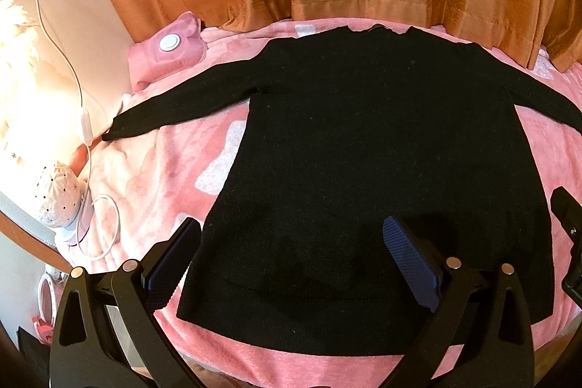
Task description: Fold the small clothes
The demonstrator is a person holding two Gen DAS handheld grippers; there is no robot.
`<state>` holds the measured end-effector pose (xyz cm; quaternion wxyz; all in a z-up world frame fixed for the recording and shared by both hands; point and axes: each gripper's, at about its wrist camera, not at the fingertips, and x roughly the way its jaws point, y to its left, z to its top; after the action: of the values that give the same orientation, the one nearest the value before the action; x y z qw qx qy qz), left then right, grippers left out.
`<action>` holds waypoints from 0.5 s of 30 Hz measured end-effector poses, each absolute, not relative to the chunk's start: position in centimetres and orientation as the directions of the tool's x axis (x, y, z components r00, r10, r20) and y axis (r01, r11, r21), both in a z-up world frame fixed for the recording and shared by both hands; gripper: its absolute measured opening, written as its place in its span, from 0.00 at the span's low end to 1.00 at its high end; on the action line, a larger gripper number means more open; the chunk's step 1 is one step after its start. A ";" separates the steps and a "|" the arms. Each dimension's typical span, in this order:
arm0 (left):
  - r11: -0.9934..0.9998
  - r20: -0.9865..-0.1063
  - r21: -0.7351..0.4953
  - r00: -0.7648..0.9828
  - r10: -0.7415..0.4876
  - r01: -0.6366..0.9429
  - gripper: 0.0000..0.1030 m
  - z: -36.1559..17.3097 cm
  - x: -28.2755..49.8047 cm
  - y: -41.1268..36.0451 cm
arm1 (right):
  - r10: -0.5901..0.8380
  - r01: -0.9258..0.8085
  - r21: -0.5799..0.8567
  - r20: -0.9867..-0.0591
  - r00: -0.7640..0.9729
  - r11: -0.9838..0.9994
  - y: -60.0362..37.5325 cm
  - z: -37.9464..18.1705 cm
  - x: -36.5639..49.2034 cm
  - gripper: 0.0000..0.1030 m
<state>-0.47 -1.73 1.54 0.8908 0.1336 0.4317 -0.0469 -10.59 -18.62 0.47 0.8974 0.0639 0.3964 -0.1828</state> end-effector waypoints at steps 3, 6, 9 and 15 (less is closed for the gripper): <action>0.959 -0.781 0.200 0.624 0.033 0.200 0.95 1.5 -0.5 -1.8 | -0.278 0.380 -0.029 -0.734 0.620 0.924 -18.6 0.5 -10.5 0.95; 0.959 -0.781 0.200 0.623 0.032 0.201 0.95 1.5 -0.5 -1.8 | -0.278 0.380 -0.029 -0.734 0.619 0.924 -18.6 0.4 -10.6 0.95; 0.959 -0.782 0.200 0.622 0.032 0.202 0.95 1.4 -0.4 -1.8 | -0.277 0.379 -0.029 -0.735 0.619 0.925 -18.6 0.4 -10.5 0.95; 0.958 -0.783 0.204 0.621 0.036 0.201 0.95 1.4 -0.3 -1.9 | -0.278 0.380 -0.030 -0.735 0.619 0.925 -18.6 0.4 -10.5 0.95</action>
<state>-0.34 -1.91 1.35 0.8898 0.1373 0.4328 -0.0464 -10.53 -18.62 0.36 0.8973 0.0644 0.3964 -0.1831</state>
